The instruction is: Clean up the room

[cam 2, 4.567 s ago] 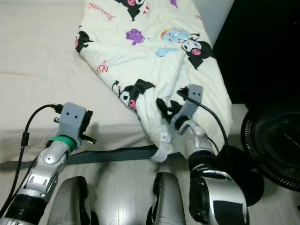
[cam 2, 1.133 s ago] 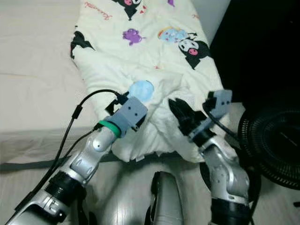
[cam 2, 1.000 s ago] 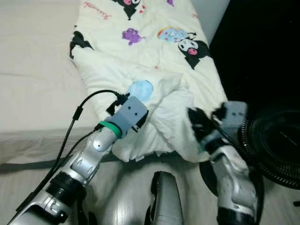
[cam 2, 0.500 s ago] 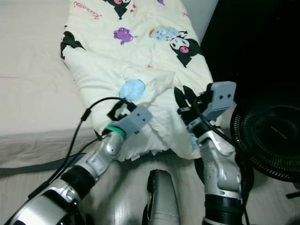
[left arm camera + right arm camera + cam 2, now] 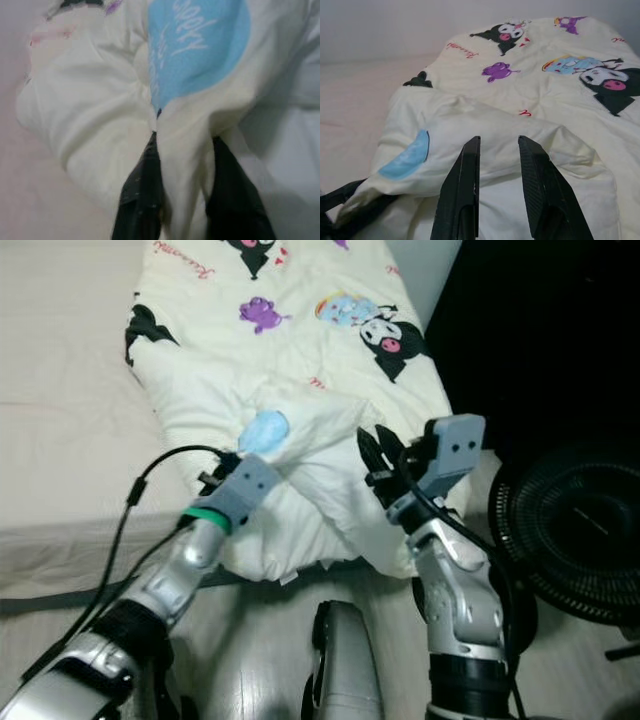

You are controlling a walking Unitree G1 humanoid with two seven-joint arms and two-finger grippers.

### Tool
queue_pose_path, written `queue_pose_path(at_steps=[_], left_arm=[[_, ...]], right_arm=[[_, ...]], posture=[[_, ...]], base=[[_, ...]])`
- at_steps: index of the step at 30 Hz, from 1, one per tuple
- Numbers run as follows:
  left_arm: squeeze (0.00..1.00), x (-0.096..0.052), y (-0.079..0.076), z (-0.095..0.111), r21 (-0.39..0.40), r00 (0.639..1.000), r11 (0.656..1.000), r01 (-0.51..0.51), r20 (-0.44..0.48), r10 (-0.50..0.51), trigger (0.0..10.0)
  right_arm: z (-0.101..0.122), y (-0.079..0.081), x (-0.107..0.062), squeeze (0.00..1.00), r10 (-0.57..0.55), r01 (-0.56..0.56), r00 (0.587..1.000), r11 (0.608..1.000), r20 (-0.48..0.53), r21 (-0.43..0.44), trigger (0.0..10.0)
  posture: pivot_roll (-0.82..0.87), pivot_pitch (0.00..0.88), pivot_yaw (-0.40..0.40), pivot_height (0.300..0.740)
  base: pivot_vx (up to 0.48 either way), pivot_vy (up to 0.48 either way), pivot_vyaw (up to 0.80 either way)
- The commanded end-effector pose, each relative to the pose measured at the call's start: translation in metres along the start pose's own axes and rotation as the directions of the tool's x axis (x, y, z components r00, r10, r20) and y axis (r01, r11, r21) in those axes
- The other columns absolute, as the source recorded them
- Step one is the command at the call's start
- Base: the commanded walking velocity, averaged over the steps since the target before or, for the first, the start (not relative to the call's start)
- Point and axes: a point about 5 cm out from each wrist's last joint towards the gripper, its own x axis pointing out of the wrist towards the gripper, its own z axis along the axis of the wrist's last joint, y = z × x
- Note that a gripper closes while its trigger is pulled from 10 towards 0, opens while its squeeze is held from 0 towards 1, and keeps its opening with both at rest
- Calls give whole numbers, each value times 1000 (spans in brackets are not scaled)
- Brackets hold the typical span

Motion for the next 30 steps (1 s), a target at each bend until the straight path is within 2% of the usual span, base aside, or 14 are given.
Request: queue_pose_path(at_steps=[1, 2, 4, 6, 7, 11, 13, 14, 19, 21, 22, 23, 24, 30], left_arm=[[0, -17, 21, -25, -54, 997, 998, 19, -72, -23, 0], [0, -17, 21, -25, -54, 997, 998, 19, -72, -23, 0], [0, -32, 52, -38, -89, 995, 995, 41, -92, -49, 0], [0, -37, 62, -40, -100, 994, 993, 57, -90, -66, 0], [0, -42, 77, -43, -45, 994, 996, 72, -81, -75, 10000], [0, -49, 99, -47, 76, 993, 993, 86, -90, -80, 10000], [0, -65, 114, -66, 127, 967, 974, 190, -193, -164, 10000], [0, -79, 111, -84, 116, 925, 948, 298, -281, -256, 10000], [0, -102, 101, -107, 79, 834, 891, 447, -397, -383, 10000], [0, -124, 84, -125, 66, 735, 819, 570, -486, -473, 10000], [0, -127, 79, -126, 63, 732, 819, 570, -491, -472, 10000], [122, -125, 77, -123, 59, 749, 833, 550, -477, -460, 10000], [969, -123, 77, -120, 42, 763, 849, 527, -462, -451, 10000], [1000, -117, 86, -111, 41, 790, 863, 503, -426, -440, 10000]], right_arm=[[-6, -5, -4, 0, -1, 1, 1000, 1000, -28, -9, 10000], [-6, -5, -4, 0, -1, 1, 1000, 1000, -28, -9, 10000], [-7, -5, -3, 0, 7, -8, 999, 1000, -36, -17, 10000], [-6, -6, -3, 0, 10, -11, 999, 1000, -37, -19, 10000], [-6, -7, -2, 0, 11, -12, 999, 1000, -39, -24, 10000], [-6, -10, -2, 0, 8, -9, 999, 999, -41, -32, 10000], [-4, -13, -1, 0, 1, -2, 999, 999, -38, -38, 10000], [-4, -13, 0, 0, 0, -1, 999, 999, -37, -39, 10000], [-4, -13, 0, 0, -1, -1, 999, 999, -36, -39, 10000], [-6, -12, 0, 0, -1, 0, 999, 999, -38, -36, 10000], [-7, -12, 0, 0, -1, -1, 999, 999, -39, -35, 10000], [-7, -12, 0, 0, 0, -2, 999, 999, -40, -35, 10000], [-7, -12, -1, 0, 1, -2, 999, 999, -40, -34, 10000], [-7, -12, 1, 0, 5, -6, 999, 999, -38, -34, 10000]], posture=[[-45, 187, 11, 542], [-45, 187, 11, 542], [-33, 193, 13, 542], [-33, 193, 13, 542], [-22, 197, 12, 542], [-13, 199, 13, 542], [-3, 198, 19, 542], [-4, 198, 20, 542], [-3, 199, 21, 542], [-7, 201, 19, 542], [-6, 201, 18, 542], [-7, 200, 16, 542], [-7, 200, 16, 542], [-1, 196, 14, 542]], base=[[0, 0, 0], [0, 0, 0], [0, 0, 0], [0, 0, 0], [0, 0, 0], [0, 0, 0], [0, 0, 0], [0, 0, 0], [0, 0, 0], [0, 0, 0], [0, 0, 0], [0, 0, 0], [0, 0, 0], [0, 0, 0]])
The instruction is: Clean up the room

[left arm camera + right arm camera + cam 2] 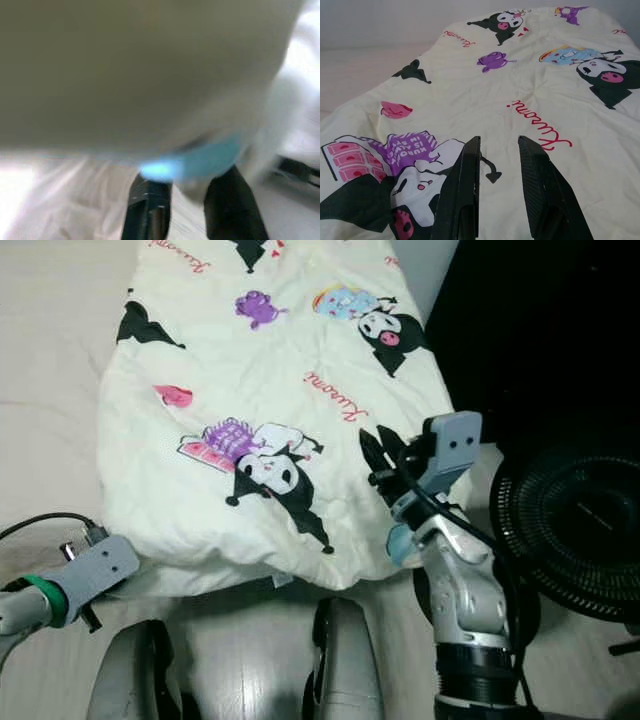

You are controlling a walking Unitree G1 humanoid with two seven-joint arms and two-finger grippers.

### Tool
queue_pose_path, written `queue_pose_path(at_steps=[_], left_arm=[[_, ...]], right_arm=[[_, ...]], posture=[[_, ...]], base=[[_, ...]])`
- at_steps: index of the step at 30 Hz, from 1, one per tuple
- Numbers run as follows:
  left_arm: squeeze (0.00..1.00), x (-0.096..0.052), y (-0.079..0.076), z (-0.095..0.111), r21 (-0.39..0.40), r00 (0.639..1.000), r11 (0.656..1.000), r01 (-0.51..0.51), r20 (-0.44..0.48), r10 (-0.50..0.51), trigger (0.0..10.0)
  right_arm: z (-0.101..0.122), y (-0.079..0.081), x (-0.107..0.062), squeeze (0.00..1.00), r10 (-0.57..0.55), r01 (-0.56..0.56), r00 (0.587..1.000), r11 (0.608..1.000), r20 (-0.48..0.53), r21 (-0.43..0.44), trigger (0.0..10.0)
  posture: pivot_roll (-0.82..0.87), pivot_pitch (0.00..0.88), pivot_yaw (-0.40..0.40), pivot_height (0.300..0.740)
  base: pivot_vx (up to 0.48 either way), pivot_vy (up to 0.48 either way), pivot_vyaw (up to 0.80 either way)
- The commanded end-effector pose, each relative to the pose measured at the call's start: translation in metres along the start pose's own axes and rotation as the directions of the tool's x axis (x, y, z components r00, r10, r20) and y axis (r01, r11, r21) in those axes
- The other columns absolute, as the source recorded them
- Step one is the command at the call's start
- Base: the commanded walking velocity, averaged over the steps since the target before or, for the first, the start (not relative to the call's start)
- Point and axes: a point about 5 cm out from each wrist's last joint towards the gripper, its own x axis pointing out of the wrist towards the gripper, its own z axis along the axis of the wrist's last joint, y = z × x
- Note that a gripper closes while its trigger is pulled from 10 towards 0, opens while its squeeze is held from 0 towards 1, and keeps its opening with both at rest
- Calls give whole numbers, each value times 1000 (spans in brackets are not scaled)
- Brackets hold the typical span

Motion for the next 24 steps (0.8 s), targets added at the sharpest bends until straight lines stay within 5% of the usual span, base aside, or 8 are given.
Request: queue_pose_path(at_steps=[1, 4, 5, 15, 16, 17, 20, 24], left_arm=[[1000, -2, -5, -7, -8, 999, 999, 32, -26, -32, 10000], [1000, -21, 21, -19, 283, 979, 954, 99, -198, -43, 10000], [0, -29, 34, -20, 339, 972, 935, 100, -236, -19, 10000], [0, -53, 105, 3, 477, 920, 862, -171, -236, 313, 10000], [0, -52, 117, 15, 448, 900, 848, -283, -183, 396, 10000], [0, -41, 120, 38, 211, 899, 886, -413, -62, 434, 10000], [0, -16, 94, 64, -61, 931, 935, -350, 90, 354, 10000], [0, 3, 66, 75, -152, 954, 962, -229, 160, 252, 10000]], right_arm=[[-4, 0, -1, 0, 0, 0, 1000, 1000, -10, 6, 10000], [-4, 1, 1, 0, 8, -8, 1000, 1000, -7, 8, 10000], [-5, 2, 2, 0, 13, -13, 1000, 1000, -6, 10, 10000], [-4, 3, 5, 0, 22, -22, 1000, 1000, -1, 12, 10000], [-4, 3, 6, 0, 22, -22, 1000, 1000, 0, 13, 10000], [-5, 4, 6, 0, 25, -25, 1000, 1000, 0, 15, 10000], [-5, 6, 8, 0, 26, -26, 1000, 1000, 4, 17, 10000], [-4, 7, 9, 0, 25, -25, 1000, 1000, 10, 17, 10000]], posture=[[-1, 196, 14, 542], [6, 193, 6, 542], [9, 191, 5, 542], [18, 183, 4, 542], [22, 181, 3, 542], [21, 175, 5, 542], [12, 171, 8, 542], [1, 171, 13, 542]], base=[[0, 0, 0], [0, 0, 0], [0, 0, 0], [0, 0, 0], [0, 0, 0], [0, 0, 0], [0, 0, 0], [0, 0, 0]])
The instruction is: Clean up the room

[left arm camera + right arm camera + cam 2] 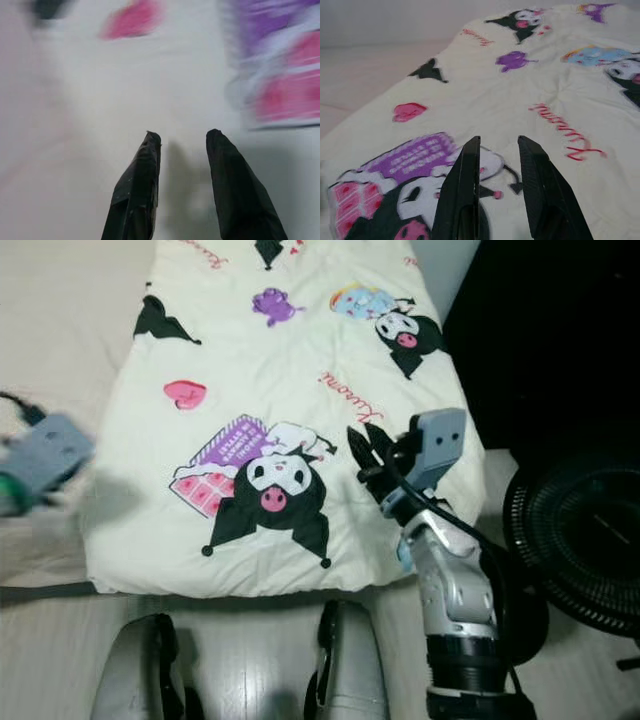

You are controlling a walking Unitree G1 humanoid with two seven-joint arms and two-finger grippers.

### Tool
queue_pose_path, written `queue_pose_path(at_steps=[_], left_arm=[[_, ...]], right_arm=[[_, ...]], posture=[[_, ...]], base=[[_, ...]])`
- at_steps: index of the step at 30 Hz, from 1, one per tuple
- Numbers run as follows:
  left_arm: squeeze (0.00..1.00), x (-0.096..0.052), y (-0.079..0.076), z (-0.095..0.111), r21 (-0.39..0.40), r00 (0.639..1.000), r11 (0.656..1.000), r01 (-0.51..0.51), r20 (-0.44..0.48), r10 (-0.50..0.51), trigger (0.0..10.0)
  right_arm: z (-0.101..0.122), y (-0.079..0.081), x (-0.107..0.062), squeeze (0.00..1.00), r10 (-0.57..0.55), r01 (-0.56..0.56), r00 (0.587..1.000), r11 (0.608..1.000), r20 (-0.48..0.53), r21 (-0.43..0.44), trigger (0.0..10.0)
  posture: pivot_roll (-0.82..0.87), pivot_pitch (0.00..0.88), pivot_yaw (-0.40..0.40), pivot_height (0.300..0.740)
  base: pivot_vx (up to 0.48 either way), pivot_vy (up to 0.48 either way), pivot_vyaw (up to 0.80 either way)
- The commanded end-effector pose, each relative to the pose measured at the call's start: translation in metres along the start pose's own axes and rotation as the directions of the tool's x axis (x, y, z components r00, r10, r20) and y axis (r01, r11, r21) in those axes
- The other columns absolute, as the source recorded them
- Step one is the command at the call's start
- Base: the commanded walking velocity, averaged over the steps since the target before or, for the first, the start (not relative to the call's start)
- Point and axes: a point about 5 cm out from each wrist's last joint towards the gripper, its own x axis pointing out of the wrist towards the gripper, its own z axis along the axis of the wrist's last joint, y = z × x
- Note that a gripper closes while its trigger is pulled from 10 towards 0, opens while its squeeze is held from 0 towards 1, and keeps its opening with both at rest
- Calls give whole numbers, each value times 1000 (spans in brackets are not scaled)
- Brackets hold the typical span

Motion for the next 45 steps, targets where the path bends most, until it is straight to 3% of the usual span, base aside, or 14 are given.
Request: queue_pose_path(at_steps=[1, 4, 10, 16, 19, 21, 22, 24, 30, 32, 38, 41, 43, 45], left_arm=[[0, 1, -22, -14, -21, 995, 996, 85, -43, -86, 10000], [0, 6, -53, -45, 54, 984, 992, 111, -146, -102, 10000], [0, -8, -48, -82, 112, 961, 994, 15, -277, 17, 10000], [0, -65, -46, -126, 81, 880, 982, 171, -460, -115, 10000], [0, -74, -42, -124, 38, 893, 985, 169, -430, -136, 10000], [0, -67, -25, -91, -59, 974, 996, 69, -210, -80, 10000], [0, -67, -25, -91, -59, 974, 996, 69, -210, -80, 10000], [0, -63, 0, -53, -145, 997, 987, -73, 16, 76, 10000], [0, -64, 29, -11, -200, 942, 950, -239, 191, 277, 10000], [0, -62, 41, 14, -248, 891, 917, -313, 258, 374, 10000], [0, -45, 14, 29, -322, 888, 912, -255, 295, 353, 10000], [0, -17, -43, 15, -322, 938, 937, -133, 263, 224, 10000], [0, -12, -49, 14, -347, 936, 927, -140, 258, 238, 10000], [0, -3, -44, 12, -432, 911, 869, -242, 208, 357, 10000]], right_arm=[[-2, -2, -3, 0, -11, 11, 1000, 1000, -1, 5, 10000], [-2, -4, -6, 0, -17, 17, 1000, 1000, -1, 3, 10000], [-4, -5, -8, 0, -19, 19, 1000, 1000, -7, 1, 10000], [-6, -3, -7, 0, -12, 12, 1000, 1000, -16, 7, 10000], [-7, -2, -6, 0, -9, 10, 1000, 1000, -16, 10, 10000], [-6, 0, -5, 0, -3, 4, 1000, 1000, -13, 16, 10000], [-6, 0, -5, 0, -3, 4, 1000, 1000, -13, 16, 10000], [-6, 1, -4, 0, 2, -2, 1000, 1000, -9, 19, 10000], [-6, 0, -4, 0, -2, 2, 1000, 1000, -3, 20, 10000], [-4, 0, -4, 0, -30, 30, 999, 999, 15, 17, 10000], [-4, 5, -1, 0, -78, 79, 996, 997, 50, -20, 10000], [-21, 14, -2, 0, -96, 100, 995, 982, 27, -163, 10000], [-25, 15, -2, 0, -102, 104, 995, 979, 20, -178, 10000], [-29, 13, -1, 0, -106, 105, 994, 976, 7, -193, 10000]], posture=[[-4, 170, 14, 542], [-4, 170, 14, 542], [0, 184, 12, 542], [19, 196, 12, 542], [31, 200, 8, 542], [42, 198, 1, 542], [42, 198, 1, 542], [42, 197, -2, 542], [46, 187, -12, 542], [52, 170, -23, 542], [41, 141, -27, 542], [54, 35, -56, 542], [55, 31, -60, 542], [61, 17, -80, 542]], base=[[0, 0, 0], [0, 0, 0], [0, 0, 0], [0, 0, 0], [0, 0, 0], [0, 0, 0], [0, 0, 0], [0, 0, 0], [0, 0, 0], [0, 0, 0], [0, 0, 0], [0, 0, 0], [0, 0, 0], [0, 0, 0]])
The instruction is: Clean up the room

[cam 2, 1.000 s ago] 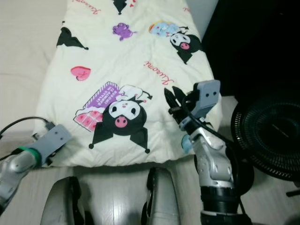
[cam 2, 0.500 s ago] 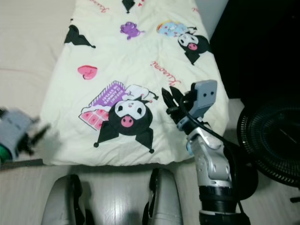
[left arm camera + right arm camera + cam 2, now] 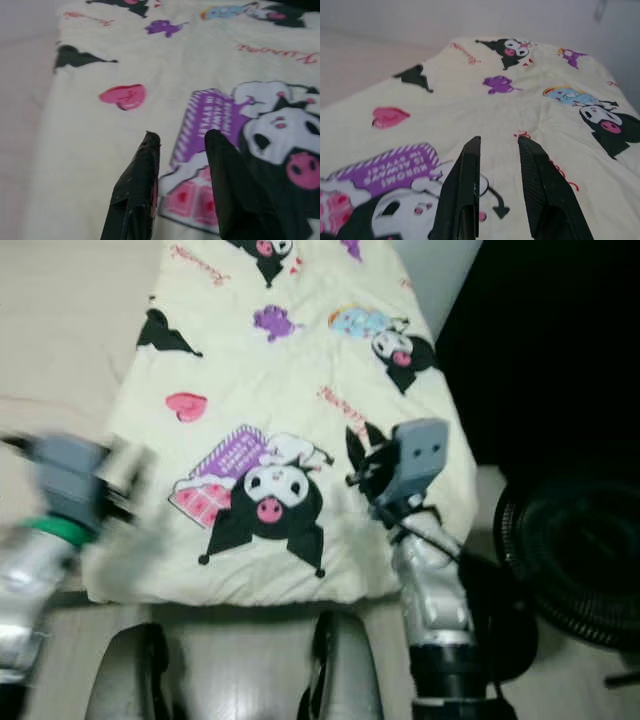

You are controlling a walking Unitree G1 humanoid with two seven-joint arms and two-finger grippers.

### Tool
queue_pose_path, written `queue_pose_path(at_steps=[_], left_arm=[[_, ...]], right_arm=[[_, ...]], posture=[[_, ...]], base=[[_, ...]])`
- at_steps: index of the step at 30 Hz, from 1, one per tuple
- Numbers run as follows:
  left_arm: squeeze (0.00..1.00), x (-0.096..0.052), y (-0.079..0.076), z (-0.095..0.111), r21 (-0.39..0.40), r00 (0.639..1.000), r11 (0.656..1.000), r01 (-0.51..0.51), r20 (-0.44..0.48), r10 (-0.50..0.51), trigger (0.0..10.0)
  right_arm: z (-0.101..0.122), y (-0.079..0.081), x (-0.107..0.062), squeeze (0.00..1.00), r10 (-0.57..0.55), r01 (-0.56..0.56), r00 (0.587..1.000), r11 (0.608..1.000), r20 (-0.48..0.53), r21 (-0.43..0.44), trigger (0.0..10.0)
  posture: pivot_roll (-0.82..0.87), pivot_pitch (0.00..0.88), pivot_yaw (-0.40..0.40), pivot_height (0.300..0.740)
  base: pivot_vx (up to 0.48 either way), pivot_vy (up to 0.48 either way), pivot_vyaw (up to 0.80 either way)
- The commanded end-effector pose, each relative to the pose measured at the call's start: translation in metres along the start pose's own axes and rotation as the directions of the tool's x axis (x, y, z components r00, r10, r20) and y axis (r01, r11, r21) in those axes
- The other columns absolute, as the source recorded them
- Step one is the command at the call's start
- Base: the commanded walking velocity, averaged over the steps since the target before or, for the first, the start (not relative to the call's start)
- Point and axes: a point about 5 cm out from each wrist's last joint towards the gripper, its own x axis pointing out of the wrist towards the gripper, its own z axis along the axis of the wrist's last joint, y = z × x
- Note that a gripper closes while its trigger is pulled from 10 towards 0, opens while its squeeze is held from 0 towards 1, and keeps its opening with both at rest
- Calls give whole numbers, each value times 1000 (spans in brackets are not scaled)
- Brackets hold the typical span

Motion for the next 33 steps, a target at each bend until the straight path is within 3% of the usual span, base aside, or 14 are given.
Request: queue_pose_path(at_steps=[1, 3, 5, 8, 13, 19, 33], left_arm=[[0, 2, 14, 2, 9, 995, 995, -97, 17, 96, 10000], [0, 8, 24, 5, -31, 970, 971, -238, 31, 239, 10000], [0, 9, 28, 7, -39, 961, 961, -273, 35, 274, 10000], [0, 9, 32, 18, 65, 968, 968, -243, 78, 238, 10000], [0, 10, 37, 20, 63, 965, 966, -252, 93, 246, 10000], [0, 24, 25, 23, 84, 972, 974, -210, 125, 199, 10000], [0, 23, 0, 22, 58, 984, 987, -147, 107, 141, 10000]], right_arm=[[-7, -3, -3, 0, -20, 20, 999, 1000, -25, -12, 10000], [-11, -4, -2, 0, -15, 15, 999, 1000, -40, -20, 10000], [-11, -5, -2, 0, -16, 15, 999, 1000, -42, -20, 10000], [-15, -7, -2, 0, -66, 67, 997, 998, -45, 21, 10000], [-22, -6, -5, 0, -64, 63, 996, 998, -60, -20, 10000], [-19, -15, -4, 0, -155, 155, 988, 988, -13, 20, 10000], [-23, -11, -1, 0, -135, 135, 991, 991, -20, 17, 10000]], posture=[[61, 17, -80, 542], [59, 18, -84, 542], [58, 24, -83, 542], [59, 26, -79, 542], [55, 13, -57, 542], [46, 16, -32, 572], [73, 20, -46, 632]], base=[[0, 0, 0], [0, 0, 0], [0, 0, 0], [0, 0, 0], [0, 0, 0], [0, 0, 0], [0, 0, 0]])
